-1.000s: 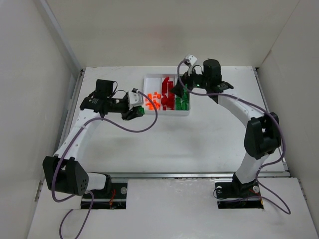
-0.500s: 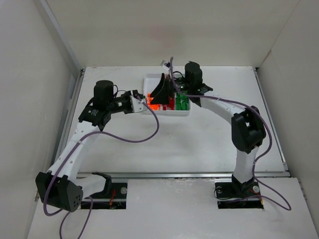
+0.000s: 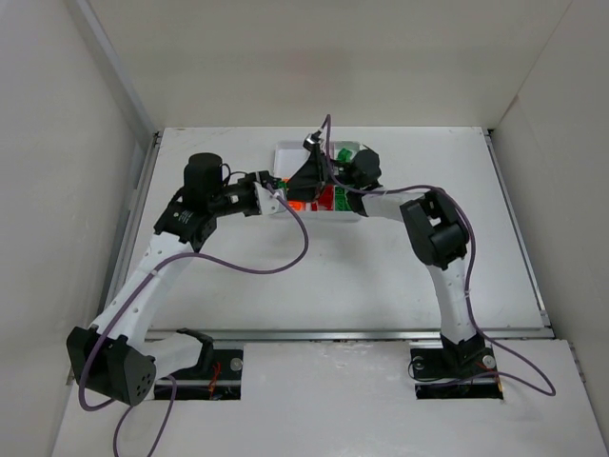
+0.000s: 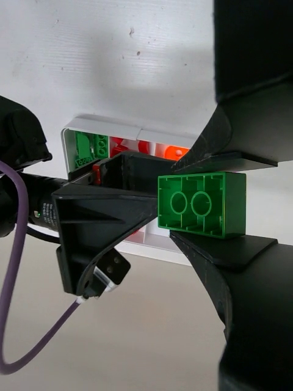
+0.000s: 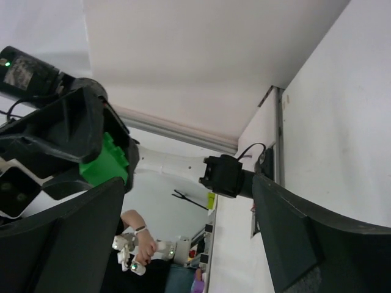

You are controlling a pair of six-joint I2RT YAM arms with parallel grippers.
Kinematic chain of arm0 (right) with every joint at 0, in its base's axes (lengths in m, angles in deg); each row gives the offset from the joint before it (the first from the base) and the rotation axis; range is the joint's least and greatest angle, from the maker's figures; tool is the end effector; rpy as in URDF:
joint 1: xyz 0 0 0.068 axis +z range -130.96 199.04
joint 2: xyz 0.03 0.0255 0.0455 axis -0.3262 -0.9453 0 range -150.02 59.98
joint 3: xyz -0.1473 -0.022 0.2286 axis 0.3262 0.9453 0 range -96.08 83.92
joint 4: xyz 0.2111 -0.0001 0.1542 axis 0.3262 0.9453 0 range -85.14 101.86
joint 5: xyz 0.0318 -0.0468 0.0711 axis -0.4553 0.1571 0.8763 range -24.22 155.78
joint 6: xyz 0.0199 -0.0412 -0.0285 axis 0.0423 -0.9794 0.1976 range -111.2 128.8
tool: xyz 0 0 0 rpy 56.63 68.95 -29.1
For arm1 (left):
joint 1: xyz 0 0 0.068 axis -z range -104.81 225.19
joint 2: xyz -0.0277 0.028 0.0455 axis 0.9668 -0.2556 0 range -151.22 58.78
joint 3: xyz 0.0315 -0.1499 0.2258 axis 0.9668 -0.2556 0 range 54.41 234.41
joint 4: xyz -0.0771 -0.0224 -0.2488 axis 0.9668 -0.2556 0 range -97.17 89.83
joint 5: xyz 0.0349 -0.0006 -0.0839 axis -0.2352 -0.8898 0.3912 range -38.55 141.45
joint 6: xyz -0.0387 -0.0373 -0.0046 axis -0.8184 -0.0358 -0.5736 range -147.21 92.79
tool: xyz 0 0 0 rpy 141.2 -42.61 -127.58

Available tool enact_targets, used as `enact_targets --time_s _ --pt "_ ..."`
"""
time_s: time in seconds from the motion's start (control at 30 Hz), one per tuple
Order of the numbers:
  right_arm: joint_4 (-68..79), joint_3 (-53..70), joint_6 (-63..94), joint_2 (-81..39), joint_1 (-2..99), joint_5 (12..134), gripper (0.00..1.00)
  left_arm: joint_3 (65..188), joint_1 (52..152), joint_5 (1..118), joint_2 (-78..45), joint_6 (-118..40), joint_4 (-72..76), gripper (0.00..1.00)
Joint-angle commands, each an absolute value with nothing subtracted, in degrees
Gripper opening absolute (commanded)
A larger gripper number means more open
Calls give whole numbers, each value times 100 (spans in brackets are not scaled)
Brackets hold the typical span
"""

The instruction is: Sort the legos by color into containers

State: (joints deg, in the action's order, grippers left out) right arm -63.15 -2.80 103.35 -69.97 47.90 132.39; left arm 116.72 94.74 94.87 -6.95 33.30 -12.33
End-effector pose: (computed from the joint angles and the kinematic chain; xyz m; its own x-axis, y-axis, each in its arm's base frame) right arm 0.4127 0.2646 0.2287 -0.9477 -0.0704 -0.3114 -0.2928 -0.1974 0.9356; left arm 0.2328 -0.1086 0.3726 0.6299 0.4472 -0.6350 0.6473 0.1496 0.7474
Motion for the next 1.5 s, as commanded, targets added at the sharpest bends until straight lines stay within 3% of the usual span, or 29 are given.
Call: enact_targets --time_s 0.0,0.27,0.7,0.8,0.9,1.07,1.2,1.23,1.27,1.4,1.47 --pt "-9903 -547 10794 -6632 4778 13170 90 11638 9558 9574 -564 3185 -931 0" --pt "-9903 -389 10461 -6465 4778 13170 86 11444 9506 9188 -670 2809 -931 0" --pt "-9903 -494 10355 -6359 4883 13355 82 11682 9409 9829 -950 1674 -184 0" --pt "-9903 -494 10355 -6359 4883 13355 77 11629 9471 9829 -951 1727 -333 0" --pt "-9903 -494 10302 -6359 4883 13407 67 11515 9471 9829 -1012 1674 -220 0" --pt "-9903 -546 10302 -6359 4883 13460 60 11515 9471 9636 -1065 1358 281 0" --pt "-9903 -547 10302 -6359 4936 13460 36 11515 9523 9583 -1118 1357 335 0" --pt "-9903 -547 10302 -6359 4936 13460 19 11515 9523 9531 -1118 1357 335 0" --pt "-9903 -547 10302 -6359 4936 13460 12 11515 9523 9530 -1118 1357 335 0" --pt "-9903 -547 10249 -6307 4936 13460 6 11462 9576 9329 -1118 1472 282 1" --pt "-9903 -547 10249 -6306 4936 13460 4 11409 9576 9276 -1118 1472 282 34"
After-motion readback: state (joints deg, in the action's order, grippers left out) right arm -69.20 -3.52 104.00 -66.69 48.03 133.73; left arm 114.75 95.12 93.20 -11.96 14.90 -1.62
